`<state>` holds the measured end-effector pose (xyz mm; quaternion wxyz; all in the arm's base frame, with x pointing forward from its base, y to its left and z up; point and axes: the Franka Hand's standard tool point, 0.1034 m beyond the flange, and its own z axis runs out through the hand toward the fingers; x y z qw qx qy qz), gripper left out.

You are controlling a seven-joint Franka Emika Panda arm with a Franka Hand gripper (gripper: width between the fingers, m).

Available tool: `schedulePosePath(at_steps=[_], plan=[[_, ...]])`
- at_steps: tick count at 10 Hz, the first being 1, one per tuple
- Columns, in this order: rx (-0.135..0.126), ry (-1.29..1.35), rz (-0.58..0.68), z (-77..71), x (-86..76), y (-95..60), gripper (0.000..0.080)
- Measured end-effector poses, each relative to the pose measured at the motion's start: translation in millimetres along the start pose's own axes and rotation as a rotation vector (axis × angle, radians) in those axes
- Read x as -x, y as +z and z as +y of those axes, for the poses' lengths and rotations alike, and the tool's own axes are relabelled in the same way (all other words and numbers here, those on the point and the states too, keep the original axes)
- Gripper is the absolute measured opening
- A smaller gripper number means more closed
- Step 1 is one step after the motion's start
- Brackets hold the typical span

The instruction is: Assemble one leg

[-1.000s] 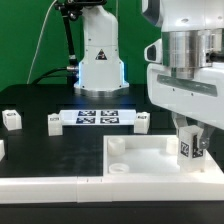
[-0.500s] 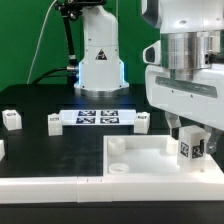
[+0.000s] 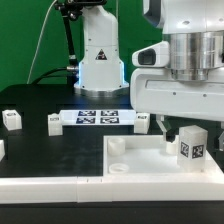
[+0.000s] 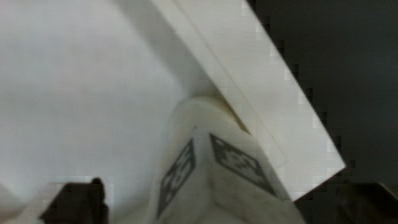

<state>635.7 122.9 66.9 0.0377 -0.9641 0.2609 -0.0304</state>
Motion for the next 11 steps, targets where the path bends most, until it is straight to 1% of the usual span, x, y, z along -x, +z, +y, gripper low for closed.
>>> schedulePosePath(at_steps=[1, 3, 4, 5, 6, 7, 8, 9, 10, 11], plan=[[0.004, -0.087, 0.002, -1.5, 1.0, -0.1, 0.0648], [0.025, -0.21, 0.016, -6.9, 3.6, -1.2, 0.0648], [0.04, -0.336, 0.023, -7.0, 3.5, -1.2, 0.0648], [0.049, -0.434, 0.025, -6.7, 3.0, -1.3, 0.0648], [0.049, -0.48, 0.025, -6.4, 2.2, -1.7, 0.0648], [0.054, -0.617, 0.023, -4.1, -0.3, -2.1, 0.0648], [0.055, -0.67, 0.022, -1.8, -2.3, -2.2, 0.0648], [0.063, -0.777, 0.021, 0.4, -4.2, -2.4, 0.0648], [0.065, -0.845, 0.019, 1.8, -5.4, -2.4, 0.0648], [0.065, -0.849, 0.019, 2.0, -5.5, -2.4, 0.0648]])
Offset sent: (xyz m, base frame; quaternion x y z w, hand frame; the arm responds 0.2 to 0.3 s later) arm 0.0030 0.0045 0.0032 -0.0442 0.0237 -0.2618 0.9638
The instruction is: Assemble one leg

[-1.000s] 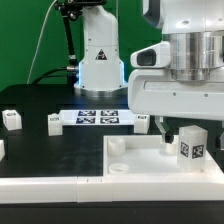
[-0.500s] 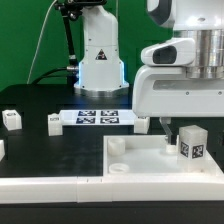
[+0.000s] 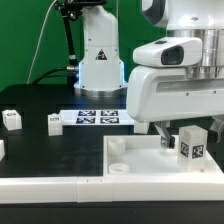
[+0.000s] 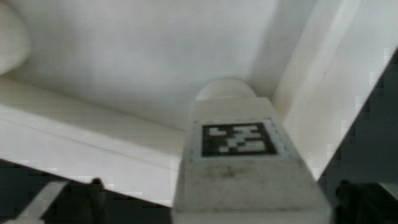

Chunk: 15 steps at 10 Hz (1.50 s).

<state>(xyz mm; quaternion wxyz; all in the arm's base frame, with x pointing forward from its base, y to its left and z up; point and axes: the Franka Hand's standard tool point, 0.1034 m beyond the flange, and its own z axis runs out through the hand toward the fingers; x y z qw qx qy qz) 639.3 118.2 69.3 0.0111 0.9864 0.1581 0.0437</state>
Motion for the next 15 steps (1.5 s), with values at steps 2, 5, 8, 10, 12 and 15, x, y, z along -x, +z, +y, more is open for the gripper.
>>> schedulePosePath(at_steps=[2, 5, 8, 10, 12, 15], plan=[[0.0, 0.019, 0.0, 0.1, 0.1, 0.2, 0.0377], [-0.005, 0.131, -0.001, -1.0, 0.5, 0.8, 0.0291], [-0.023, 0.467, 0.007, -1.1, 0.3, 1.6, 0.0291], [-0.034, 0.668, 0.013, -1.9, 0.3, 2.0, 0.0291], [-0.024, 0.859, 0.011, 3.3, 3.3, 2.2, 0.0294], [0.025, 1.06, 0.007, 19.6, 12.0, 1.9, 0.0304]])
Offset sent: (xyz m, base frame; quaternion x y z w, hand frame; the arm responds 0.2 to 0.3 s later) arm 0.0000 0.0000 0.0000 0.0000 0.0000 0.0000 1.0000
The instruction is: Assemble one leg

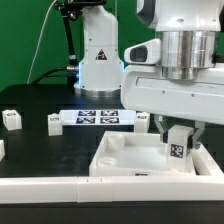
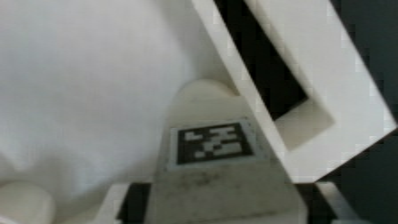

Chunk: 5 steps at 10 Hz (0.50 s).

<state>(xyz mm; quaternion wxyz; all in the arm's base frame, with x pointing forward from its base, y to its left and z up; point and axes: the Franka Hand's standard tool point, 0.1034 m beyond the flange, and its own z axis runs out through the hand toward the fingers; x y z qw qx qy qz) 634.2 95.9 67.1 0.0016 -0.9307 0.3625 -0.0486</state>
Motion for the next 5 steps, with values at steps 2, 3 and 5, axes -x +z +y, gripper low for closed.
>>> schedulePosePath(at_steps=[2, 3, 5], plan=[[0.009, 0.032, 0.001, 2.3, -0.9, 0.8, 0.0306], [0.009, 0.03, 0.001, 2.3, -0.6, 1.0, 0.047], [0.01, 0.03, 0.0, 2.6, -0.4, 1.7, 0.0637]])
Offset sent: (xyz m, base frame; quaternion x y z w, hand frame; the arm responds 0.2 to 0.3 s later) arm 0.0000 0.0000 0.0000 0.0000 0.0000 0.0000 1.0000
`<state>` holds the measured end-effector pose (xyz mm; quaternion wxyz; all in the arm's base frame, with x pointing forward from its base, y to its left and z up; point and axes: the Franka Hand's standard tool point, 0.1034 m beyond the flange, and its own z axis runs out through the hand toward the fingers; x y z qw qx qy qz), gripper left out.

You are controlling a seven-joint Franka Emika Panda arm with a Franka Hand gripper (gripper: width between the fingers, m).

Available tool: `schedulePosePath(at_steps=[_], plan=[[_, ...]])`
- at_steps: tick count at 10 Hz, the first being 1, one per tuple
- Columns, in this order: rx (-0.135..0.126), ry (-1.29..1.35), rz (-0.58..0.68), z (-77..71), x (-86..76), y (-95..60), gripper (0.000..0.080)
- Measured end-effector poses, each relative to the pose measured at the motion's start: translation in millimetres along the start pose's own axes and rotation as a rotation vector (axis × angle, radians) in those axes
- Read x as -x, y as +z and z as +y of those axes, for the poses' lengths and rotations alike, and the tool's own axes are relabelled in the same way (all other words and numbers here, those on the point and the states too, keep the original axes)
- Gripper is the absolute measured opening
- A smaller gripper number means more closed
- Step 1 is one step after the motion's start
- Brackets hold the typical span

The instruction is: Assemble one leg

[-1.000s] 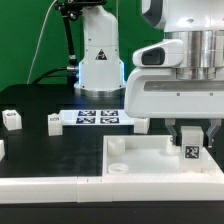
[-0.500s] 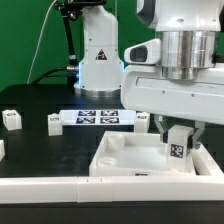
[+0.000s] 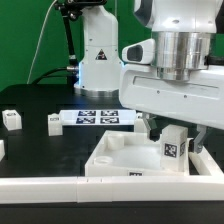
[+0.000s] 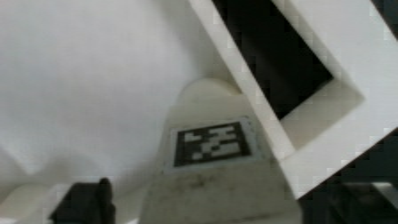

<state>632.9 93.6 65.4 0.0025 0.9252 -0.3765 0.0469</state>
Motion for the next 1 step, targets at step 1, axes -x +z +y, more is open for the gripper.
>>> schedulePosePath(at_steps=[1], plan=[[0.0, 0.0, 0.0, 0.1, 0.0, 0.2, 0.0637]])
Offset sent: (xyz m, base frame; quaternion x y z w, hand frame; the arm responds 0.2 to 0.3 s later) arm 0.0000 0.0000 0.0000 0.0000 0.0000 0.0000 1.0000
